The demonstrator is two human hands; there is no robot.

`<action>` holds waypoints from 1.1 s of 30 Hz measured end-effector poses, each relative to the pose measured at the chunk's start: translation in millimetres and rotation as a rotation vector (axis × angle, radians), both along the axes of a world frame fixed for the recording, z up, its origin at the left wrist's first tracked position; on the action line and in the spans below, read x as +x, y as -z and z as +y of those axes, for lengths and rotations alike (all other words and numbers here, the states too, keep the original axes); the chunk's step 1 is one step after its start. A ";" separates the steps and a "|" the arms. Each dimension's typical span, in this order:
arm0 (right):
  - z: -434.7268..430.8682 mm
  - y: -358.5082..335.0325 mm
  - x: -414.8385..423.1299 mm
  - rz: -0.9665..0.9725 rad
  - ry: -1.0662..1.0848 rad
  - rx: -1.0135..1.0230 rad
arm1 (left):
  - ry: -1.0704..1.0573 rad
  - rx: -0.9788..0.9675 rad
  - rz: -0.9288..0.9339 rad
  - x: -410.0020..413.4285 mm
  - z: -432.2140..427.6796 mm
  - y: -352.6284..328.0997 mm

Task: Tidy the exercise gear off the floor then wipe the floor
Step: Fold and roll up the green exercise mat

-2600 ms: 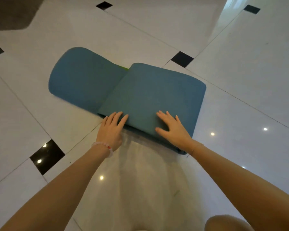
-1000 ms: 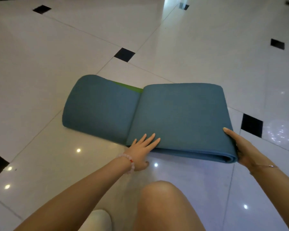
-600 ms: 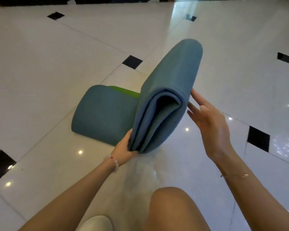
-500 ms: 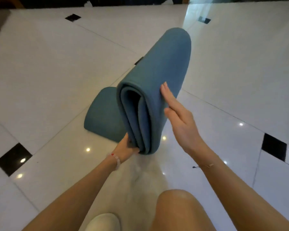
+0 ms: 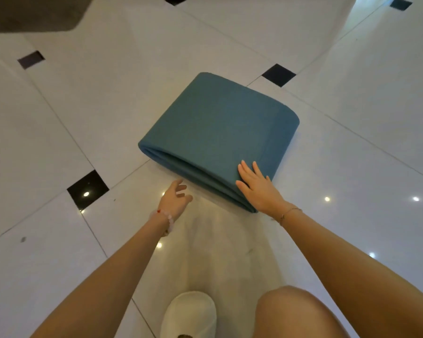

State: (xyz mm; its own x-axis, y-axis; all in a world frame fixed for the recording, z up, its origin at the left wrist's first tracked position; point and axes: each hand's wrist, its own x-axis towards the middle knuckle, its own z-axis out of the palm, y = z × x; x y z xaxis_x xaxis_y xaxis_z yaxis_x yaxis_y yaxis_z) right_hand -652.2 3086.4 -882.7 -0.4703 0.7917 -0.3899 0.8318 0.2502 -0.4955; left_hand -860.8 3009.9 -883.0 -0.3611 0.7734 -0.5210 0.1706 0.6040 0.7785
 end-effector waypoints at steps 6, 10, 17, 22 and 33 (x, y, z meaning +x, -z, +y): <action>-14.1 3.5 24.7 0.656 0.537 -0.098 | -0.011 0.027 -0.093 14.9 -6.2 3.4; -19.7 -0.9 38.8 0.822 1.082 -0.439 | -0.114 -0.108 -0.321 24.2 -7.8 5.1; -19.3 8.1 34.8 0.882 1.165 -0.992 | -0.039 -0.167 -0.462 28.8 -7.4 5.9; -8.4 -6.6 19.2 0.833 1.102 -0.943 | 0.107 0.069 -0.160 26.5 -15.6 2.4; 43.3 -80.3 -8.5 0.850 1.055 -0.931 | 0.686 0.488 1.303 -2.3 71.3 -38.4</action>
